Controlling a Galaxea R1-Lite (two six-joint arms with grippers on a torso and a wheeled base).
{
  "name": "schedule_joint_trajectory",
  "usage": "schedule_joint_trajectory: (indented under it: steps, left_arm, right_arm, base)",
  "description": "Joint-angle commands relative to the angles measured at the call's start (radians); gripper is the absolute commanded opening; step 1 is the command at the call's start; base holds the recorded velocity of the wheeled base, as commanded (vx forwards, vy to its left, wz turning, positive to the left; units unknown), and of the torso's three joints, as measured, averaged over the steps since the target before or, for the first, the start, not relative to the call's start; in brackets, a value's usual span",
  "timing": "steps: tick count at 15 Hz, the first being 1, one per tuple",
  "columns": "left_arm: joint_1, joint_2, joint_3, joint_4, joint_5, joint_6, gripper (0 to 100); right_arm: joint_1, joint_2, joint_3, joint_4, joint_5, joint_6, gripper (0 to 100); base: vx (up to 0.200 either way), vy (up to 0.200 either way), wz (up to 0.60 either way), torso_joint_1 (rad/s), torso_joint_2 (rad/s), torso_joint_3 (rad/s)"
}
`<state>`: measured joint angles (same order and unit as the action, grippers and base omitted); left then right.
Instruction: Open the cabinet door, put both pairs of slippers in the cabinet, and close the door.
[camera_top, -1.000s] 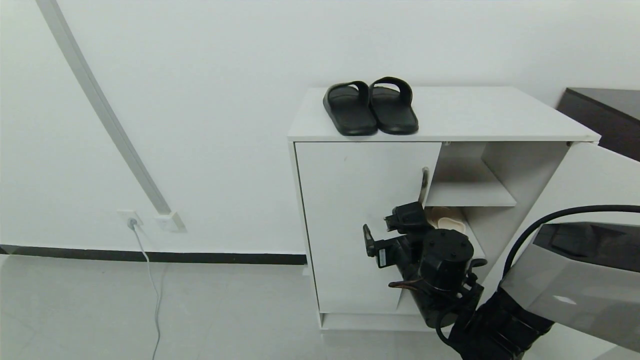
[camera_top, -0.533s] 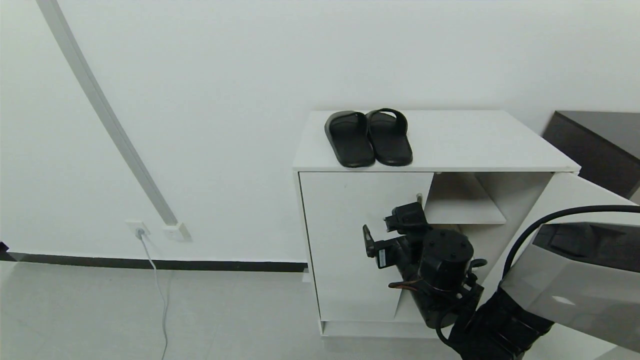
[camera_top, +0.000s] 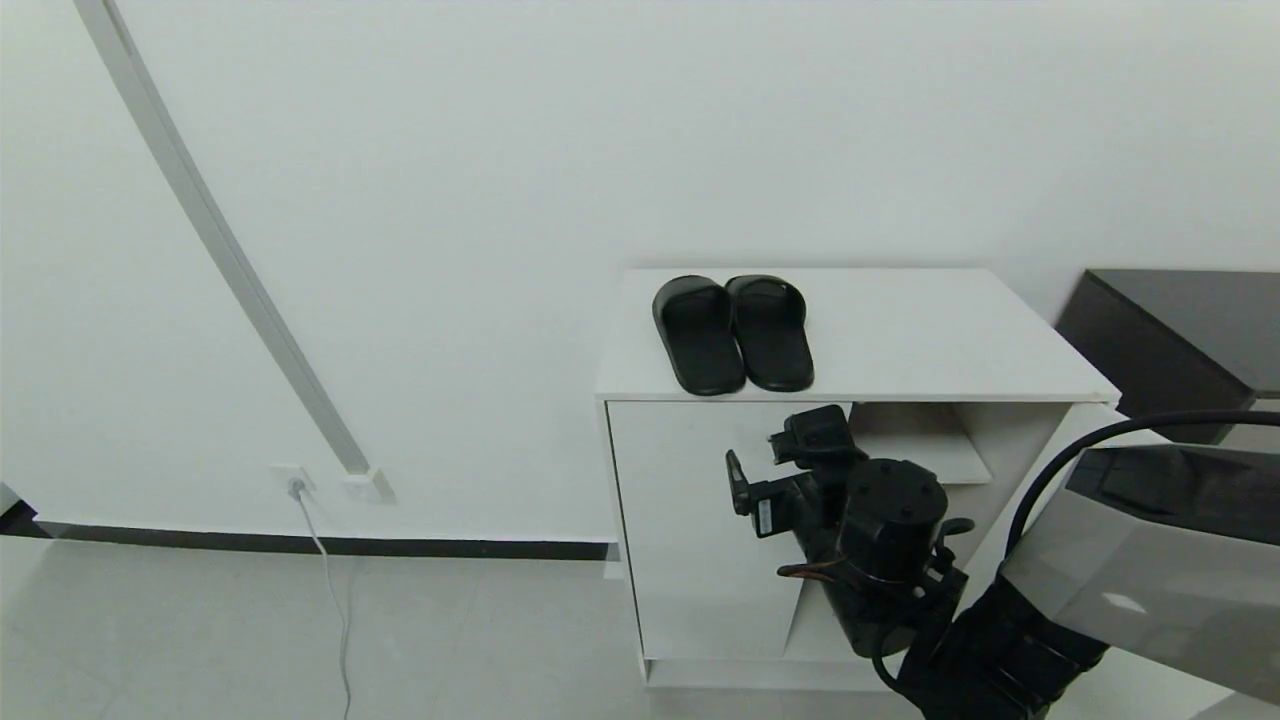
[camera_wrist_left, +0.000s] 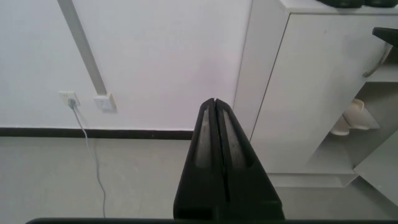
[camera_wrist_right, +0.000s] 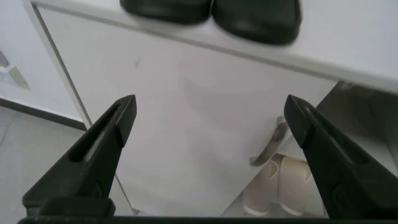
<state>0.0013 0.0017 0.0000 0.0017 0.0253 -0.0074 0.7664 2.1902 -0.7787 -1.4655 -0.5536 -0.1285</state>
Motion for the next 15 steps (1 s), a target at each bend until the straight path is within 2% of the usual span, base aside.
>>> schedule_joint_trajectory:
  steps: [1, 10, 15]
  left_arm:
    - [0.0, 0.0, 0.0, 0.0, 0.001, 0.0, 0]
    - [0.0, 0.0, 0.0, 0.0, 0.001, 0.001, 0]
    - [0.0, 0.0, 0.0, 0.0, 0.001, 0.0, 0]
  right_arm:
    - [0.001, -0.006, 0.004, -0.001, 0.0, 0.0, 100]
    - [0.001, -0.015, 0.019, -0.002, 0.0, -0.006, 100]
    - [-0.009, 0.016, 0.001, -0.061, 0.047, -0.105, 100]
  base:
    - [0.0, 0.0, 0.0, 0.281, -0.63, -0.344]
    - [0.0, 0.0, 0.0, 0.19, -0.41, -0.22]
    - [0.0, 0.0, 0.0, 0.089, -0.19, -0.1]
